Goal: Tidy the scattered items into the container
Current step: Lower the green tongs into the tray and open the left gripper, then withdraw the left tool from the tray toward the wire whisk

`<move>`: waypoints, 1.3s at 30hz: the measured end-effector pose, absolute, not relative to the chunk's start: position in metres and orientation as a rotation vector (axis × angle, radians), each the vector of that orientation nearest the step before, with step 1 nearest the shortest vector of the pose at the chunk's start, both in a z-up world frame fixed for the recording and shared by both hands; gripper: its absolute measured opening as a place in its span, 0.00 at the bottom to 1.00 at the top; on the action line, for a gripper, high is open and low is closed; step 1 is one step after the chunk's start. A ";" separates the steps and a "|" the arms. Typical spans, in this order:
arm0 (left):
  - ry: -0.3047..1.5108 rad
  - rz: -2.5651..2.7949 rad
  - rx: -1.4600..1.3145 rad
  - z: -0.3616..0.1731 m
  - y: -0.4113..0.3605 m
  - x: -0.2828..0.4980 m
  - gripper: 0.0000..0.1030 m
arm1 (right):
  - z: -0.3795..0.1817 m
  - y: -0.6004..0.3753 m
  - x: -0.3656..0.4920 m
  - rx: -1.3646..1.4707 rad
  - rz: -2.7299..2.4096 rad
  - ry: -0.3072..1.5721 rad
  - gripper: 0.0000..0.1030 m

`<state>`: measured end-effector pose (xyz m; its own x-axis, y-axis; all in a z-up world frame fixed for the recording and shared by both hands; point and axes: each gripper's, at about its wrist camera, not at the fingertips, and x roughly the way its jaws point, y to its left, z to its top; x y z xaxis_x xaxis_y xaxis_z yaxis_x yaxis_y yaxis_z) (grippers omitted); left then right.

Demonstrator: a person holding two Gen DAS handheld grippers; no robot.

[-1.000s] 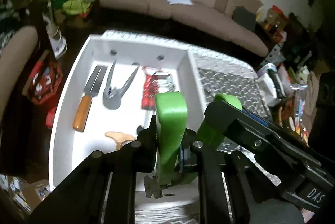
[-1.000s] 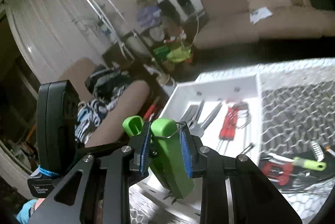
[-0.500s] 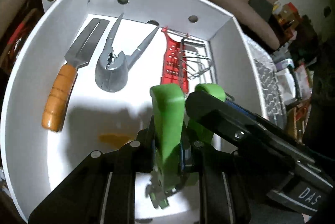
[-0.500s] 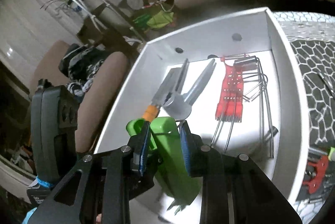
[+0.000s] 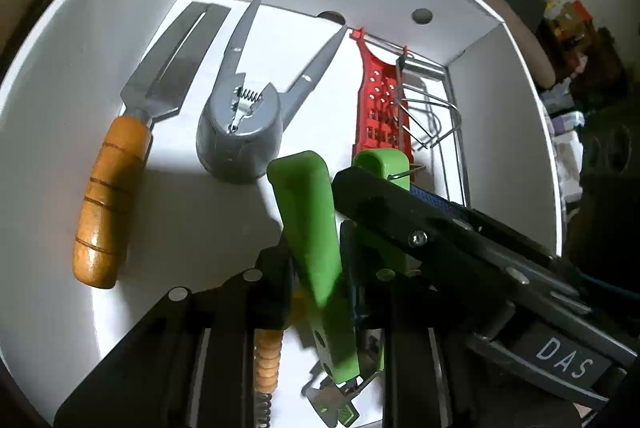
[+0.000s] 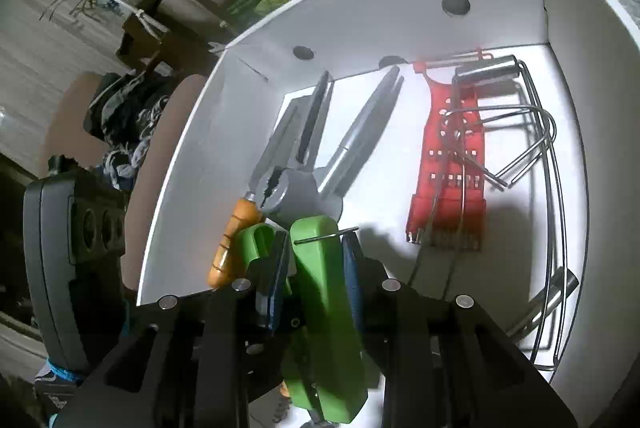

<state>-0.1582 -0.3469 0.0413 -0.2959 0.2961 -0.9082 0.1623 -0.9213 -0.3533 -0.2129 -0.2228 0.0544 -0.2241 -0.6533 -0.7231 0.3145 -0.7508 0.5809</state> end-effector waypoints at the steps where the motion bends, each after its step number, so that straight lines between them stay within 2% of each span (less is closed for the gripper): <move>1: -0.589 2.389 -1.812 0.042 -0.346 -0.160 0.19 | 0.056 -0.222 -0.212 1.412 -2.018 -0.407 0.26; 4: -0.579 2.399 -1.827 0.041 -0.344 -0.166 0.19 | 0.056 -0.218 -0.212 1.417 -2.020 -0.416 0.26; 7: -0.550 2.420 -1.859 0.038 -0.346 -0.168 0.25 | 0.050 -0.219 -0.216 1.448 -2.025 -0.419 0.28; 9: -0.542 2.448 -1.846 0.043 -0.354 -0.165 0.42 | 0.050 -0.222 -0.220 1.482 -2.053 -0.383 0.37; 11: -0.520 2.498 -1.820 0.051 -0.363 -0.161 0.56 | 0.059 -0.215 -0.217 1.435 -2.084 -0.360 0.53; 13: -0.500 2.546 -1.803 0.060 -0.371 -0.156 0.58 | 0.068 -0.209 -0.212 1.395 -2.118 -0.321 0.58; 16: -0.498 2.561 -1.796 0.069 -0.377 -0.148 0.59 | 0.079 -0.204 -0.205 1.380 -2.145 -0.262 0.58; 18: -0.507 2.560 -1.789 0.074 -0.379 -0.142 0.59 | 0.084 -0.202 -0.198 1.374 -2.151 -0.227 0.62; 20: -0.495 2.569 -1.777 0.080 -0.378 -0.132 0.62 | 0.089 -0.201 -0.188 1.366 -2.162 -0.173 0.70; 23: -0.462 2.595 -1.748 0.091 -0.373 -0.117 0.75 | 0.094 -0.205 -0.173 1.357 -2.163 -0.071 0.75; 25: -0.441 2.621 -1.746 0.097 -0.369 -0.104 0.80 | 0.098 -0.204 -0.157 1.337 -2.165 0.007 0.77; 26: -0.438 2.627 -1.746 0.100 -0.370 -0.097 0.86 | 0.100 -0.203 -0.149 1.327 -2.169 0.034 0.83; 27: -0.448 2.630 -1.748 0.101 -0.369 -0.090 0.97 | 0.102 -0.201 -0.144 1.324 -2.175 0.051 0.88; 28: -0.467 2.630 -1.749 0.101 -0.370 -0.087 1.00 | 0.104 -0.199 -0.139 1.321 -2.177 0.057 0.95; 29: -0.497 2.631 -1.741 0.103 -0.371 -0.081 1.00 | 0.107 -0.195 -0.132 1.312 -2.176 0.056 1.00; 32: -0.526 2.647 -1.711 0.113 -0.367 -0.060 1.00 | 0.116 -0.189 -0.115 1.278 -2.199 0.071 1.00; 39: -0.457 2.724 -1.643 0.142 -0.354 -0.018 1.00 | 0.140 -0.188 -0.068 1.207 -2.237 0.141 1.00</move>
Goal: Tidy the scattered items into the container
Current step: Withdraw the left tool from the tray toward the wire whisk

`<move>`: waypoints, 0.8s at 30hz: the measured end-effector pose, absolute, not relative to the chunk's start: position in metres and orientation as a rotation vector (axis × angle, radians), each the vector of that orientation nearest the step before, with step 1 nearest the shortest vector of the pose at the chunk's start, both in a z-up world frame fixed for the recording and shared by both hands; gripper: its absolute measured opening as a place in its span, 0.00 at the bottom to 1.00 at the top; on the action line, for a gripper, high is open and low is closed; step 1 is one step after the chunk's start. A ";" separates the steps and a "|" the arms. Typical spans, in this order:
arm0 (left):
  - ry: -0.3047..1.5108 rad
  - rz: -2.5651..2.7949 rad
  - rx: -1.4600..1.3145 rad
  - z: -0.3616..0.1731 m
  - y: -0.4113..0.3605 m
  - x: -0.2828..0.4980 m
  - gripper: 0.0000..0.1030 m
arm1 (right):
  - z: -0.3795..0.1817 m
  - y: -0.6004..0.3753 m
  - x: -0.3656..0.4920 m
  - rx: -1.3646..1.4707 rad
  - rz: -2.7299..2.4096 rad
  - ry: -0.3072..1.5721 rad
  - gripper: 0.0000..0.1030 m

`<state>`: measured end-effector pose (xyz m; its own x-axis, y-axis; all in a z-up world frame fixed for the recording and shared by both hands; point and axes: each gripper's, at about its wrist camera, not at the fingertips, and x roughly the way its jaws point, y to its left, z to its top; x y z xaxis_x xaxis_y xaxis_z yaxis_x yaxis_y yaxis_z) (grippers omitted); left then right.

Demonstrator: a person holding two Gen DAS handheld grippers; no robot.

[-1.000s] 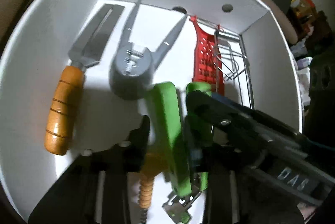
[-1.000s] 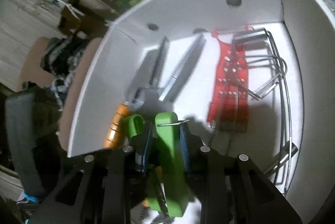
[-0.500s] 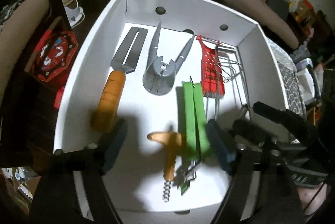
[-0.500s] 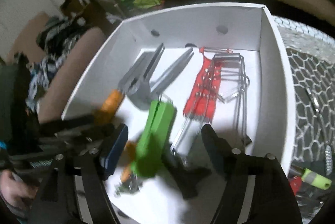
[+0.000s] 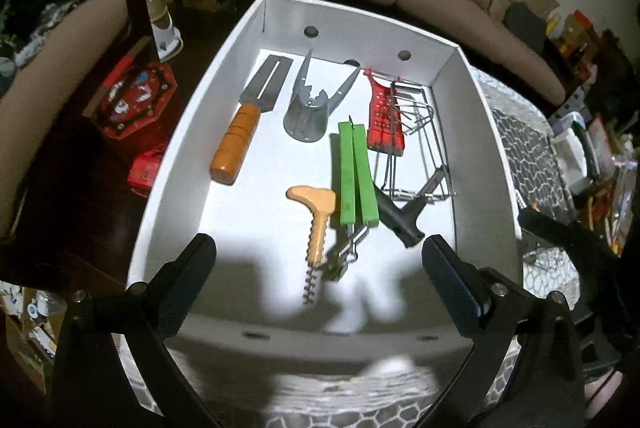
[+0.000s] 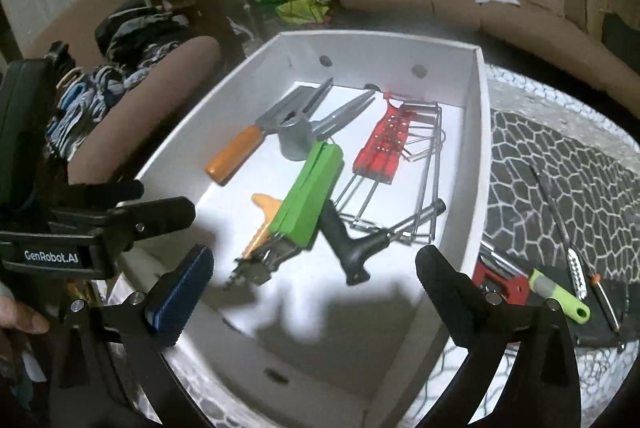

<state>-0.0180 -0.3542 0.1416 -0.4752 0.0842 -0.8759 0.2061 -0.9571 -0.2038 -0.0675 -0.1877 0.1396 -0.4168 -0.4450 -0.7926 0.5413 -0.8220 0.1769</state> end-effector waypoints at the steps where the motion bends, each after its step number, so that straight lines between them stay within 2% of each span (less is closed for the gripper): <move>1: 0.421 -2.604 1.561 0.144 -0.353 -0.013 1.00 | 0.142 -0.187 -0.062 1.200 -2.241 0.151 1.00; 10: 0.261 -2.615 1.404 0.166 -0.339 0.037 1.00 | 0.159 -0.173 -0.017 1.157 -2.307 0.149 1.00; 24: 0.200 -2.687 1.348 0.187 -0.287 0.079 1.00 | 0.180 -0.114 0.021 1.120 -2.384 0.034 1.00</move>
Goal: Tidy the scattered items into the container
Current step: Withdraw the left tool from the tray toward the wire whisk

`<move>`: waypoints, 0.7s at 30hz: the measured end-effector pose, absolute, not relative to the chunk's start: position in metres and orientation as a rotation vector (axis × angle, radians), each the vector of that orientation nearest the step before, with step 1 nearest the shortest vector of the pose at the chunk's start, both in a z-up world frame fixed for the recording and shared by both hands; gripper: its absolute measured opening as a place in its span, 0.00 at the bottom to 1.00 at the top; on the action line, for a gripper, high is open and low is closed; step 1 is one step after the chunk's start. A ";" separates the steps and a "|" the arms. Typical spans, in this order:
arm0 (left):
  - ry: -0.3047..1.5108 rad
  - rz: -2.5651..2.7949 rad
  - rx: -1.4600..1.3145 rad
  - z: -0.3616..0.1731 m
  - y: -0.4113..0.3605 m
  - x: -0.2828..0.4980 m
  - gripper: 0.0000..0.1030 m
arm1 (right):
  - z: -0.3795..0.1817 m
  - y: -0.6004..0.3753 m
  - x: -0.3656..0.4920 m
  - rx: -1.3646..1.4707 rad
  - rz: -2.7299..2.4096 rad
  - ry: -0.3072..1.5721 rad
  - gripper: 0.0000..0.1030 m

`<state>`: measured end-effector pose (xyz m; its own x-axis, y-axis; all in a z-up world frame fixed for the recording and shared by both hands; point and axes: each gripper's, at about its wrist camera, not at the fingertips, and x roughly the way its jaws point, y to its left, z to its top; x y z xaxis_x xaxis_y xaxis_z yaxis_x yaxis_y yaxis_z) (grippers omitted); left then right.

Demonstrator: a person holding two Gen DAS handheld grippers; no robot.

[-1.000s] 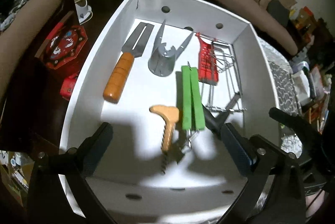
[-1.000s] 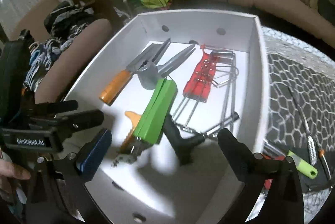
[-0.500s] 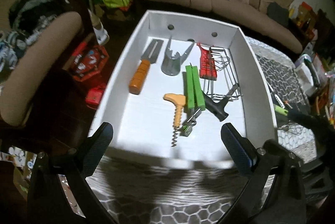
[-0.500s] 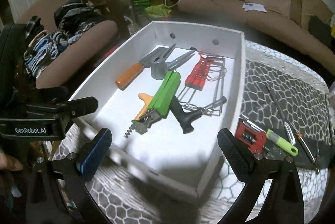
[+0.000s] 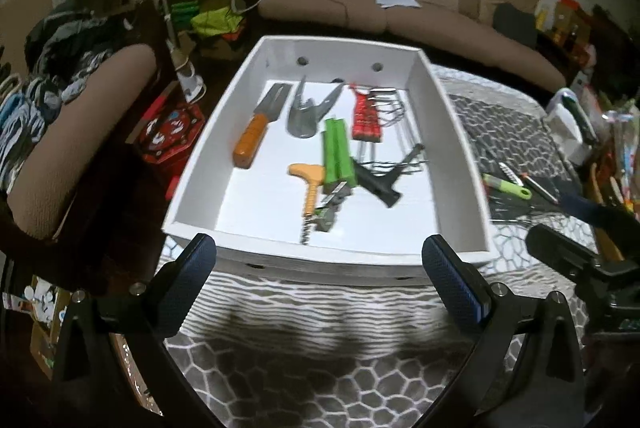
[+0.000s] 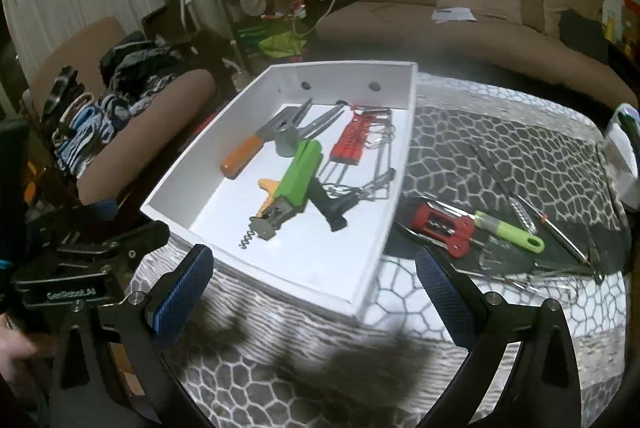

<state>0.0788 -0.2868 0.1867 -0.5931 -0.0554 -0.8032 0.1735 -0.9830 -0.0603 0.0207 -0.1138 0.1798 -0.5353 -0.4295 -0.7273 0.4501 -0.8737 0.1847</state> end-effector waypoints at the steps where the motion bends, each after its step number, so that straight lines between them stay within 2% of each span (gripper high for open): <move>1: 0.193 -2.701 1.343 0.189 -0.279 0.080 1.00 | 0.179 -0.108 0.023 1.119 -2.389 0.030 1.00; 12: 0.056 -2.904 1.345 0.187 -0.163 0.083 1.00 | 0.152 0.009 0.032 1.196 -2.450 -0.143 1.00; 18: -0.068 -3.021 1.362 0.165 -0.098 0.080 1.00 | 0.128 0.096 0.034 1.231 -2.507 -0.301 1.00; 21: -0.074 -3.047 1.419 0.144 -0.069 0.073 1.00 | 0.113 0.135 0.033 1.250 -2.537 -0.382 1.00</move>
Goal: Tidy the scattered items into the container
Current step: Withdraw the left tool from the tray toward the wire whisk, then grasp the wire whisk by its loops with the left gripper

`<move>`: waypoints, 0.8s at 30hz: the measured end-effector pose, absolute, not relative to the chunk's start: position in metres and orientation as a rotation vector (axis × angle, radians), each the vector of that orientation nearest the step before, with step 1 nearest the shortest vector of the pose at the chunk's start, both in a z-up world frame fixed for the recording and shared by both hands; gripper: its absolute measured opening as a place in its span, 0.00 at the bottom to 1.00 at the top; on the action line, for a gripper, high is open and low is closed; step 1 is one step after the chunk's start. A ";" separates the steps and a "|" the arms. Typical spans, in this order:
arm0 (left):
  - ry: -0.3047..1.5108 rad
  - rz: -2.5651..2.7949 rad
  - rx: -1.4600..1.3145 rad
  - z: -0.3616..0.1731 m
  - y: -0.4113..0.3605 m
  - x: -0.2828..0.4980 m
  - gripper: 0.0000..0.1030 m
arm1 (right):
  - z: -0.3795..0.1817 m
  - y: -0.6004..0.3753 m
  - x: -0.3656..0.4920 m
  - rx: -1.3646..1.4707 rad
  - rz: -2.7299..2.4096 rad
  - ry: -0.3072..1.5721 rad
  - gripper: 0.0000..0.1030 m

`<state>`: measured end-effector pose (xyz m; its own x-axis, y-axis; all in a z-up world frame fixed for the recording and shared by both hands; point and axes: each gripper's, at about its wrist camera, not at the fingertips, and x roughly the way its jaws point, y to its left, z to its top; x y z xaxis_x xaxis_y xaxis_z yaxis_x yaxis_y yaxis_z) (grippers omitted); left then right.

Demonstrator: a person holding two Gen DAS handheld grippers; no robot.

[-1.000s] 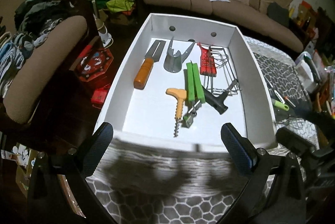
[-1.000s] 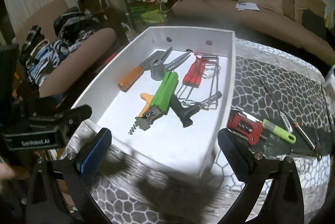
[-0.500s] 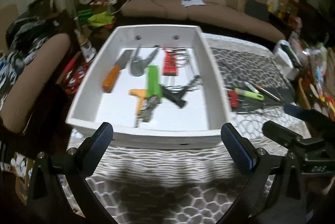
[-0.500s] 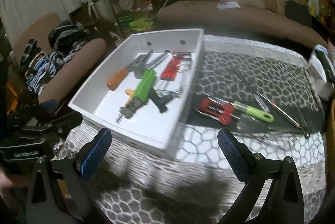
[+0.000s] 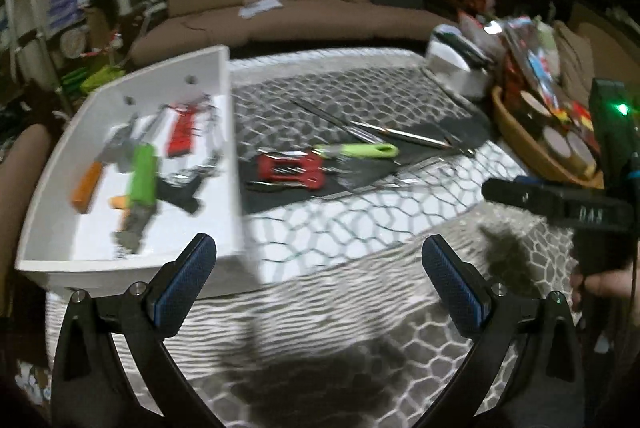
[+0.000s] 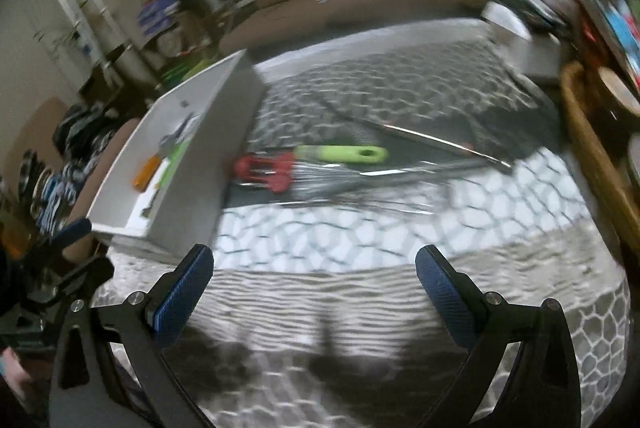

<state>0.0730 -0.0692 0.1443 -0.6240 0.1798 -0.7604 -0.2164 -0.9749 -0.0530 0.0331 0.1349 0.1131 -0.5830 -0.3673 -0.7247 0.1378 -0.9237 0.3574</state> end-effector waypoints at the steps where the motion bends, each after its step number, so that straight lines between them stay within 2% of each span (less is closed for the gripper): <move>1: 0.064 2.633 -1.236 0.139 -0.061 0.072 1.00 | 0.109 0.145 0.032 1.256 -2.542 -0.405 1.00; 12: 0.070 2.524 -1.280 0.073 -0.007 0.018 1.00 | 0.070 0.205 -0.010 1.286 -2.523 -0.579 1.00; 19: 0.047 2.518 -1.309 0.050 0.000 -0.022 1.00 | 0.052 0.208 -0.036 1.319 -2.500 -0.500 0.99; 24: 0.041 2.507 -1.326 0.039 0.004 -0.035 1.00 | 0.043 0.201 -0.048 1.330 -2.476 -0.429 0.86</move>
